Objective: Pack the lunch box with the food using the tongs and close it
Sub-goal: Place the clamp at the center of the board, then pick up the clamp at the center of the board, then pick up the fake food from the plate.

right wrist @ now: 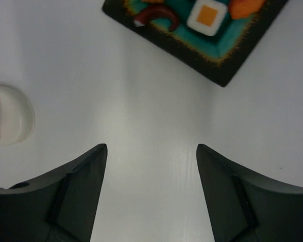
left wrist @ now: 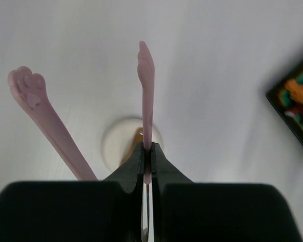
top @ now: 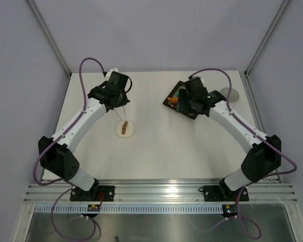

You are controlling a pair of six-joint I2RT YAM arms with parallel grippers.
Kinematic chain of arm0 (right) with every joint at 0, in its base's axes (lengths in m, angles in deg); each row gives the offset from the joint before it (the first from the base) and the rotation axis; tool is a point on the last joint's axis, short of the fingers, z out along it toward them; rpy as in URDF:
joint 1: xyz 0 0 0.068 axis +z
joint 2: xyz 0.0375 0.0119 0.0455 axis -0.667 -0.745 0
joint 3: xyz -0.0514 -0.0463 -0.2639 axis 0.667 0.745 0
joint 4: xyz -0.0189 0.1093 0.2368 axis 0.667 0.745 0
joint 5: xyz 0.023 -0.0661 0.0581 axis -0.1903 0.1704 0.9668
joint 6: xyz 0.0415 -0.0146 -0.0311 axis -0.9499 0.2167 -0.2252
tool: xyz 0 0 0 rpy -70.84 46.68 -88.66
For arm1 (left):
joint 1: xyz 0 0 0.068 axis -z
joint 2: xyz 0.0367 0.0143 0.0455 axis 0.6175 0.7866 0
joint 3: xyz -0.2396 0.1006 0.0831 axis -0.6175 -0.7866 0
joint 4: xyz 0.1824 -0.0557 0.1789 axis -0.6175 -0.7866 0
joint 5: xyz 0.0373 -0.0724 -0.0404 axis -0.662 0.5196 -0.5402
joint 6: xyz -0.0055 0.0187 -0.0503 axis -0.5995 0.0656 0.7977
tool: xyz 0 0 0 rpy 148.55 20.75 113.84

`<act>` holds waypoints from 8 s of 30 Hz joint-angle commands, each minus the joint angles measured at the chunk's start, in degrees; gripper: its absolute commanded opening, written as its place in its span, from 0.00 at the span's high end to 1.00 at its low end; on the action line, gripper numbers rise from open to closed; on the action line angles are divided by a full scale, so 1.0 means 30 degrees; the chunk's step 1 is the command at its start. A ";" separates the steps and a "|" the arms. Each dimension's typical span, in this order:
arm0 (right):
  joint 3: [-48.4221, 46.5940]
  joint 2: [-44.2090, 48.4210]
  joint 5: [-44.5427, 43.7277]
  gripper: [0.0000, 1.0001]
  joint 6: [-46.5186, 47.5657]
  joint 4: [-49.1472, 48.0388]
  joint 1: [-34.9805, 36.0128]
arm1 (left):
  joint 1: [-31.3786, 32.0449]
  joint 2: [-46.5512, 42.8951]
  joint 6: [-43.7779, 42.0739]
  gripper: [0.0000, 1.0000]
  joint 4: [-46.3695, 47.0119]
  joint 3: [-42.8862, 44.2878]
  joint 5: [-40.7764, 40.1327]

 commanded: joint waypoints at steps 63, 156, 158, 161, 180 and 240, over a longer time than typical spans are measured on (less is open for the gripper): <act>0.8311 0.0909 -0.2736 0.00 -0.7015 -0.3801 0.1306 | 0.1167 -0.3465 -0.0607 0.24 0.1226 -0.1506 0.2953; 1.1883 -0.0648 -0.3702 0.30 -0.4495 -0.7699 0.5028 | 0.0900 -0.3379 -0.0783 0.21 0.1520 -0.3121 0.3716; 1.1912 -0.0649 -0.3732 0.37 -0.4495 -0.7728 0.5028 | 0.0929 -0.3379 -0.0783 0.22 0.1520 -0.3122 0.3716; 1.1854 -0.0473 -0.3703 0.52 -0.4292 -0.7670 0.5028 | 0.0929 -0.3379 -0.0812 0.21 0.1549 -0.3180 0.3745; 0.5237 0.2428 0.2212 0.86 0.1539 -0.0028 0.1199 | 0.0900 -0.3671 -0.1017 0.21 0.1373 -0.2887 0.3189; -0.4816 -0.6654 0.4267 0.50 0.1512 0.5251 -0.4699 | 0.0842 -0.3760 -0.1134 0.21 0.1461 -0.3356 0.2895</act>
